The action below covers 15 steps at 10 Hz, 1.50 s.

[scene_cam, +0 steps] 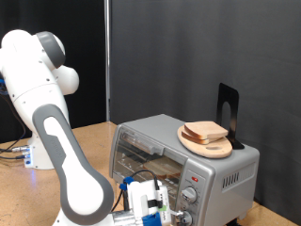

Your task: Make a piece of toast with the oven

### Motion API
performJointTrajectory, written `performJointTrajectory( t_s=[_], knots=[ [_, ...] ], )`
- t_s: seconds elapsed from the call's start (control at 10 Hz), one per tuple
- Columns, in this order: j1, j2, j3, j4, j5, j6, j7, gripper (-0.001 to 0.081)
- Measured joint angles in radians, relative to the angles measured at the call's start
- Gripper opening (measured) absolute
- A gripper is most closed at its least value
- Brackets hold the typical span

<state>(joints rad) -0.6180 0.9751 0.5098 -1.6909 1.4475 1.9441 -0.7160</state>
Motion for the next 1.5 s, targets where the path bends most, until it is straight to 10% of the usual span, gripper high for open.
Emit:
performJointTrajectory(
  t_s=[0.6,0.8,0.9,1.1,1.5],
  knots=[
    [-0.008,-0.004,0.000,0.009,0.000,-0.018,0.002,0.0098],
    [-0.021,-0.009,-0.001,0.019,0.000,-0.024,0.010,0.0374],
    [-0.024,-0.011,-0.004,0.021,-0.001,-0.023,0.028,0.0374],
    [-0.028,-0.035,-0.026,0.018,-0.025,0.003,0.166,0.0725],
    [-0.047,-0.149,-0.096,0.006,-0.182,-0.066,0.558,0.0805]
  ],
)
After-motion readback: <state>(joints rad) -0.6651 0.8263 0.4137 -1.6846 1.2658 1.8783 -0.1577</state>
